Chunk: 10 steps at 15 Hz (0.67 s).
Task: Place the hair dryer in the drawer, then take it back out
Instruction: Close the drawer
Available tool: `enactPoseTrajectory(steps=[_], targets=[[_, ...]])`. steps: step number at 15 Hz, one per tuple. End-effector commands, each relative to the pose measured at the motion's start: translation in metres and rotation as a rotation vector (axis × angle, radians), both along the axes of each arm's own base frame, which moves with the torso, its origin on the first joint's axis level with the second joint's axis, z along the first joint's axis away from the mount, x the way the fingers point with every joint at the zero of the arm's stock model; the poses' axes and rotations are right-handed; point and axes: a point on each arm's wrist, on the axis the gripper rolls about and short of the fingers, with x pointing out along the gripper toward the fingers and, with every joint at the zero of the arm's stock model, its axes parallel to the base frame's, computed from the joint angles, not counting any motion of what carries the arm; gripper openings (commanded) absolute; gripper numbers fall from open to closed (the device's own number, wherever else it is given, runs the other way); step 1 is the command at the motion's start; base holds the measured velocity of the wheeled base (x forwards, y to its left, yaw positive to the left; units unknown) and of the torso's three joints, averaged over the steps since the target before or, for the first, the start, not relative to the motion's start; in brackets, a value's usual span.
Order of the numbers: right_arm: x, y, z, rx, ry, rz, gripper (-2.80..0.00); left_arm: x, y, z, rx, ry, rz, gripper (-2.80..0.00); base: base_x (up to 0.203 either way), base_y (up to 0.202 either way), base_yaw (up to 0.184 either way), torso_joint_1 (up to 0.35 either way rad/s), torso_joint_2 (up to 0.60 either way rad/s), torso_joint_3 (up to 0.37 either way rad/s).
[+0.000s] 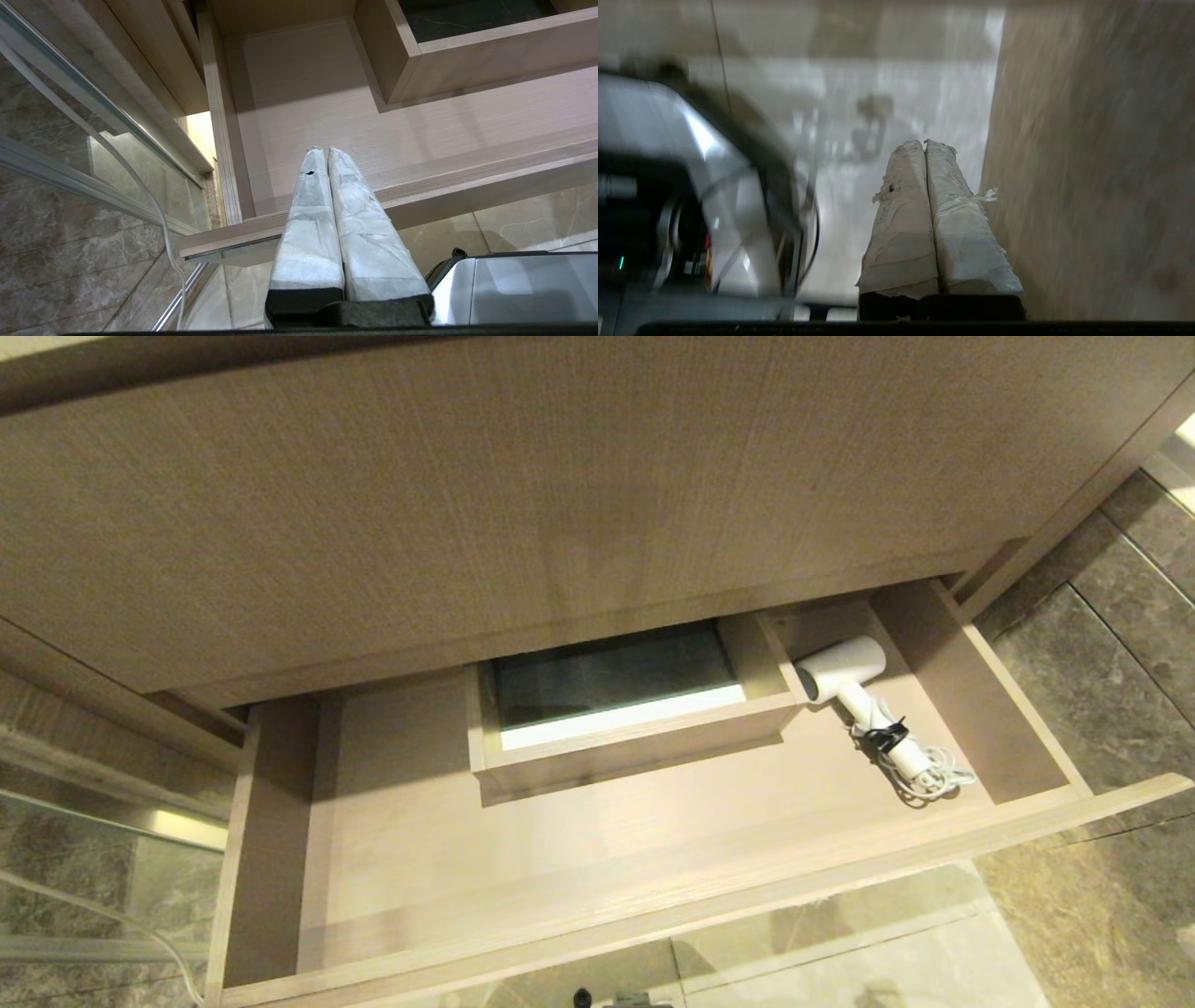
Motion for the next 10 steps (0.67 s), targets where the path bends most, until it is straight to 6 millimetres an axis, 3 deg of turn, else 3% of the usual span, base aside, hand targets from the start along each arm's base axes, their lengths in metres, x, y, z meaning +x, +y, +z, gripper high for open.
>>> enactPoseTrajectory(steps=[1,7,10], targets=[[-0.024,0.004,-0.006,-0.003,0.024,-0.008,-2.80,0.000,0.000,-0.001,0.000,0.002,0.000,-2.80,0.000,0.000,0.000,0.000,0.00,0.000],[-0.021,0.003,-0.006,0.000,0.045,-0.006,-2.80,0.000,0.000,0.000,0.000,0.001,0.000,-2.80,0.000,0.000,0.000,0.000,0.00,0.000],[-0.024,0.003,-0.018,0.006,0.094,-0.005,-2.80,0.000,0.000,-0.001,0.000,0.002,0.000,-2.80,0.000,0.000,0.000,0.000,0.00,0.000]])
